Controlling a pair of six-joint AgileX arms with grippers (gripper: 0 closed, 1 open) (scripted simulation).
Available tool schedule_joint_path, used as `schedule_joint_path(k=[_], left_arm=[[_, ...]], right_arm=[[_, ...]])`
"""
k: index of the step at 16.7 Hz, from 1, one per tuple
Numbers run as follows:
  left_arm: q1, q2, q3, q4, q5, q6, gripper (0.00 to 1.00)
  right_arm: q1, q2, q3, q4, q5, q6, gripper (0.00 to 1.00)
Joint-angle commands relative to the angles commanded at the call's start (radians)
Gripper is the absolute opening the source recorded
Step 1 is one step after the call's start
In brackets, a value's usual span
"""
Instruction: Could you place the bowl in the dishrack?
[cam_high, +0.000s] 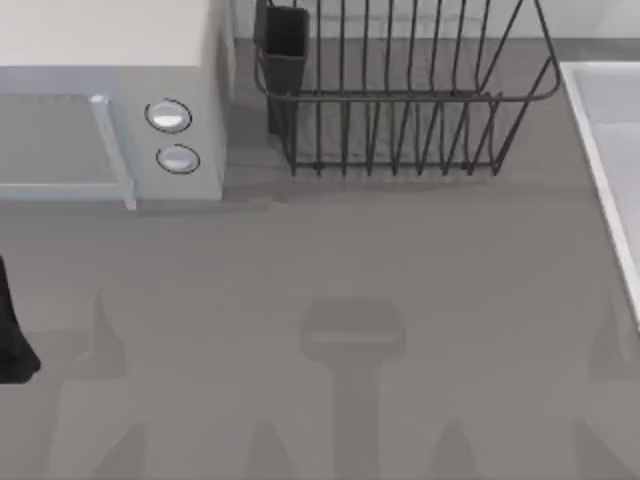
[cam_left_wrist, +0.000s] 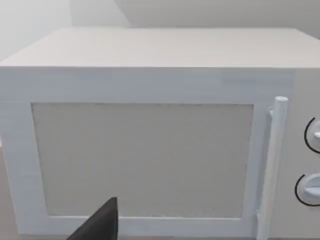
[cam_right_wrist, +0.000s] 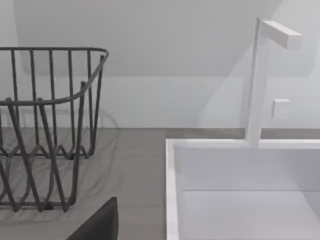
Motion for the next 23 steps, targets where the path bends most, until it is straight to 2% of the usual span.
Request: schedule_joint_path(k=[4,8,18,23], left_arm=[[0.0,0.0,0.0,0.0,0.0,0.0,1.0],[0.0,0.0,0.0,0.0,0.0,0.0,1.0],[0.0,0.0,0.0,0.0,0.0,0.0,1.0],[0.0,0.0,0.0,0.0,0.0,0.0,1.0]], right_arm=[[-0.016,0.033,0.033,-0.029,-0.004,-0.017,1.0],[-0.104,0.224,0.207,-0.179,-0.016,-0.105,1.0],[-0.458,1.164,0.869,-0.785,-0.039,-0.454,1.0],[-0.596,1.492,1.137,-1.012,-0.057,-0.585,1.0]])
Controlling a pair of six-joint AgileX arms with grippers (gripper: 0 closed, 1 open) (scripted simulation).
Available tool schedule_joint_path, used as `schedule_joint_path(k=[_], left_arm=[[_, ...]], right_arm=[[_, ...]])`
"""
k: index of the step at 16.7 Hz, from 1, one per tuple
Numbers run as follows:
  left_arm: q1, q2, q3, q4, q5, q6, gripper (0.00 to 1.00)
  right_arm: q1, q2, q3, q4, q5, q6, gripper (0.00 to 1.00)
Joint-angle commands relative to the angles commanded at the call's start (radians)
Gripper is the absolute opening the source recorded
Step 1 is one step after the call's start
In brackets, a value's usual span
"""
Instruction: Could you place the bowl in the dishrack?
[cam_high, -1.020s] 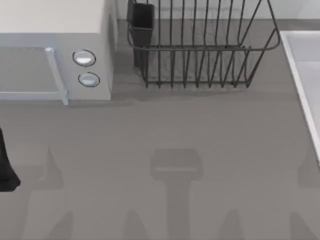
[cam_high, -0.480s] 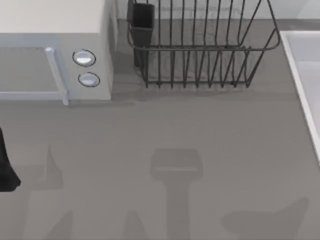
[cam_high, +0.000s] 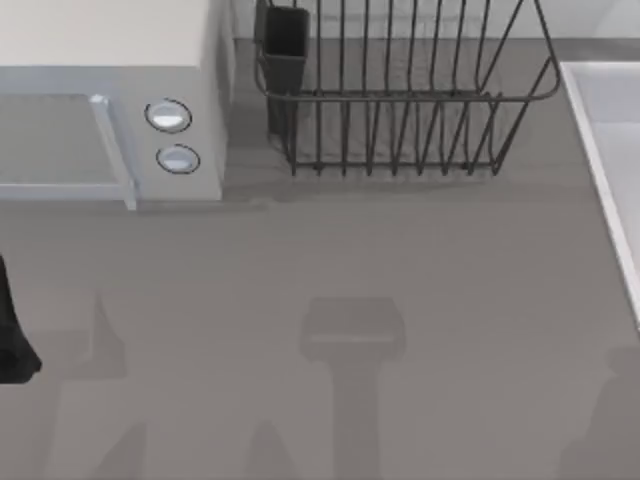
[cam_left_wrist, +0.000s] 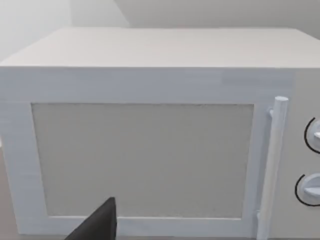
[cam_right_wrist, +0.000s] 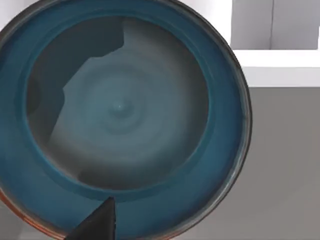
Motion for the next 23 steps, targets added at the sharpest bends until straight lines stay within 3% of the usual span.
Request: schedule_joint_path(k=[4,11,19,23], left_arm=[[0.0,0.0,0.0,0.0,0.0,0.0,1.0],[0.0,0.0,0.0,0.0,0.0,0.0,1.0],[0.0,0.0,0.0,0.0,0.0,0.0,1.0],[0.0,0.0,0.0,0.0,0.0,0.0,1.0]], right_arm=[[-0.053,0.127,0.109,-0.083,-0.015,-0.049,1.0],[-0.051,0.138,0.1,-0.069,-0.015,-0.048,1.0],[-0.032,0.274,-0.091,0.268,-0.013,-0.026,1.0],[-0.03,0.294,-0.118,0.308,-0.013,-0.023,1.0]])
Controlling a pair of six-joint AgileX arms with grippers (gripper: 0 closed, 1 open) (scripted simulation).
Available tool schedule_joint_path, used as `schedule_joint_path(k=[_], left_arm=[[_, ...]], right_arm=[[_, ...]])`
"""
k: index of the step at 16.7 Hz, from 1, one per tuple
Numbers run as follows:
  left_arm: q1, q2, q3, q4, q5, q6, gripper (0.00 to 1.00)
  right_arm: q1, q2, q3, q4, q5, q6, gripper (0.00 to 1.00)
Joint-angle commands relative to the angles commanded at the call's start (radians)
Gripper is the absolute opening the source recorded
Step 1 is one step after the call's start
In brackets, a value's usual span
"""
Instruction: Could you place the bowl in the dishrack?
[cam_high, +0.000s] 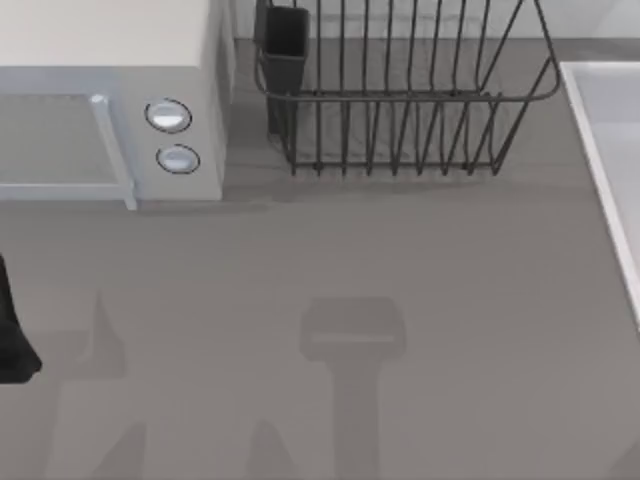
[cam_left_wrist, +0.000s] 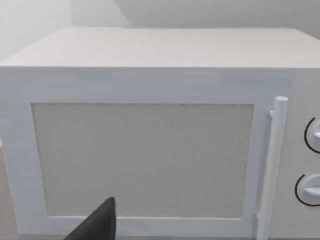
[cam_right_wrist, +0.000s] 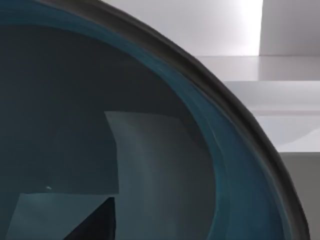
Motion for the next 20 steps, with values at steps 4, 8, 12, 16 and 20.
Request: schedule_joint_path(k=[4,8,12,16,20], left_arm=[[0.0,0.0,0.0,0.0,0.0,0.0,1.0],[0.0,0.0,0.0,0.0,0.0,0.0,1.0],[0.0,0.0,0.0,0.0,0.0,0.0,1.0],[0.0,0.0,0.0,0.0,0.0,0.0,1.0],[0.0,0.0,0.0,0.0,0.0,0.0,1.0]], right_arm=[[0.0,0.0,0.0,0.0,0.0,0.0,0.85],[0.0,0.0,0.0,0.0,0.0,0.0,0.55],[0.0,0.0,0.0,0.0,0.0,0.0,0.25],[0.0,0.0,0.0,0.0,0.0,0.0,0.0],[0.0,0.0,0.0,0.0,0.0,0.0,0.0]])
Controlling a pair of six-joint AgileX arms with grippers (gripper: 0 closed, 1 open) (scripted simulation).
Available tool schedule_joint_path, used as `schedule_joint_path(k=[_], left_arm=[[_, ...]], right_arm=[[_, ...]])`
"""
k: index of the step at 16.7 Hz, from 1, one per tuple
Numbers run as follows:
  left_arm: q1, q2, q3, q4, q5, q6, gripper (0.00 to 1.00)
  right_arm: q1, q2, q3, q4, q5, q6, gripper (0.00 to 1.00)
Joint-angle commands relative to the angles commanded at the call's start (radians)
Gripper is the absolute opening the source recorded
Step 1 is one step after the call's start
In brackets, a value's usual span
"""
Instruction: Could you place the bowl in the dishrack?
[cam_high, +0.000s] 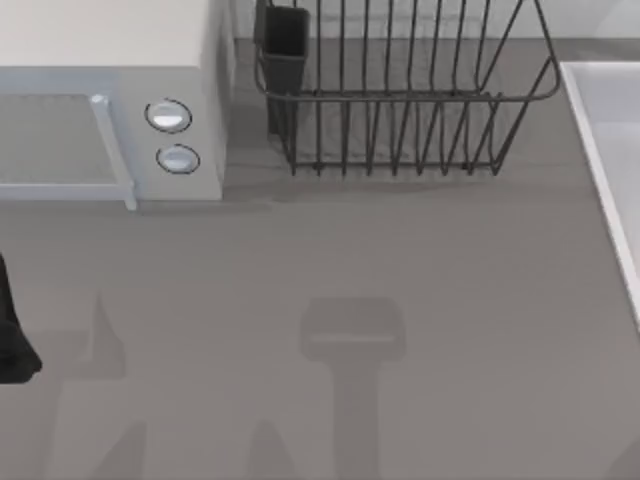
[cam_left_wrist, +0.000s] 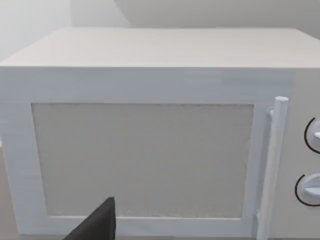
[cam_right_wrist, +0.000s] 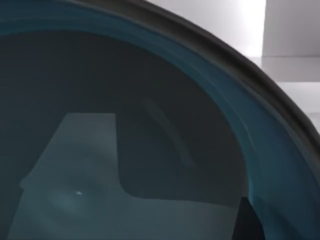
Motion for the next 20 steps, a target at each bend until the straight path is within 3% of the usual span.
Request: schedule_joint_path(k=[8,20], left_arm=[[0.0,0.0,0.0,0.0,0.0,0.0,1.0],[0.0,0.0,0.0,0.0,0.0,0.0,1.0]], right_arm=[[-0.006,-0.007,0.07,-0.069,0.0,-0.002,0.0],[-0.011,-0.088,0.676,-0.772,-0.001,-0.01,0.0]])
